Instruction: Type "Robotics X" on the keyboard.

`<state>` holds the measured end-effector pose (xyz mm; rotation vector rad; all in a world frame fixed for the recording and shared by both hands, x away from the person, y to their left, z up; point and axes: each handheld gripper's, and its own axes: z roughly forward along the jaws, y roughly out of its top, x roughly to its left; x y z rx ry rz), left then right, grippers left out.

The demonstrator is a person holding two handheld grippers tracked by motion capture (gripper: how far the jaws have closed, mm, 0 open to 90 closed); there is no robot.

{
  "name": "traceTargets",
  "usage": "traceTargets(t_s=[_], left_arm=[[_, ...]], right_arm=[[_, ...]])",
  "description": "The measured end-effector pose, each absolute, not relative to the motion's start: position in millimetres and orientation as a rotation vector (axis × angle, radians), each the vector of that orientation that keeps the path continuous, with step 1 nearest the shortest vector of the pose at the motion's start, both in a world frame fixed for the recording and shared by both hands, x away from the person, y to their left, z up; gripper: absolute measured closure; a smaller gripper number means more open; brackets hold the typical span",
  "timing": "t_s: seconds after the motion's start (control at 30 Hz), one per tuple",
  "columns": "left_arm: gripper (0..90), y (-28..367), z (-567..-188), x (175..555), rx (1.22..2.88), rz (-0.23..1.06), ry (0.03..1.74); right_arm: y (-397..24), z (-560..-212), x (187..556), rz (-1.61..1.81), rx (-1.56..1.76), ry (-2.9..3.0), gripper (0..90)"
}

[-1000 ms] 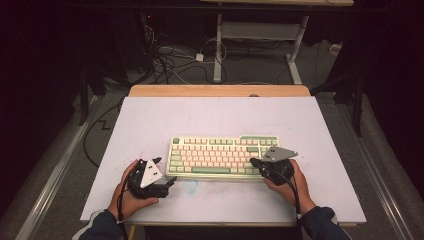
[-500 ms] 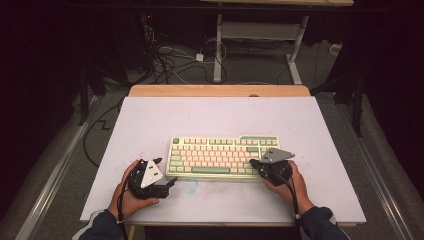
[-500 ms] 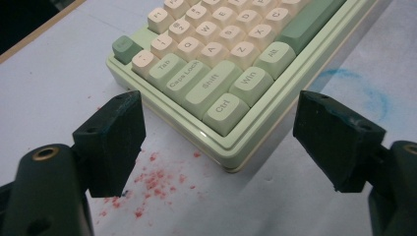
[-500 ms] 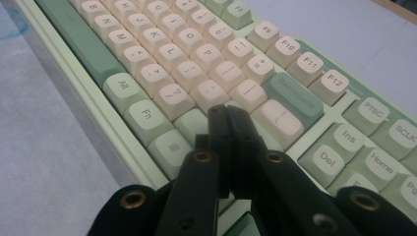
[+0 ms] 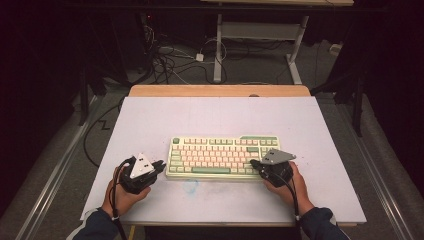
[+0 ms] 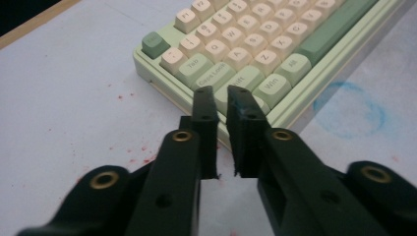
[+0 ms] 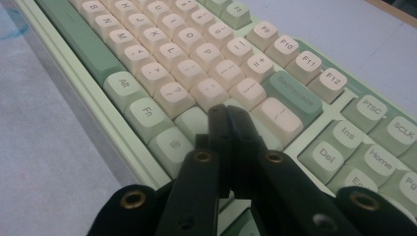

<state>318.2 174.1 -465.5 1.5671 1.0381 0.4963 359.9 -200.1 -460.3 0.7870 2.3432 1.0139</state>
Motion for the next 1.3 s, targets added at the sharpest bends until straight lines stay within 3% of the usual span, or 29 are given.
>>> traceTargets(t_s=[0.07,0.63,1.3], left_arm=[[87.3,173.6,-466.0,317.7,1.59,0.491,1.037],[87.3,167.4,-450.2,316.2,1.603,0.464,1.022],[87.1,124.9,-431.4,340.3,1.689,0.422,0.954]], right_arm=[[-199.9,-460.5,359.7,1.013,0.788,2.341,90.0],[-199.3,-460.6,359.2,1.006,0.782,2.337,90.0],[-198.5,-461.1,359.3,1.005,0.79,2.331,90.0]])
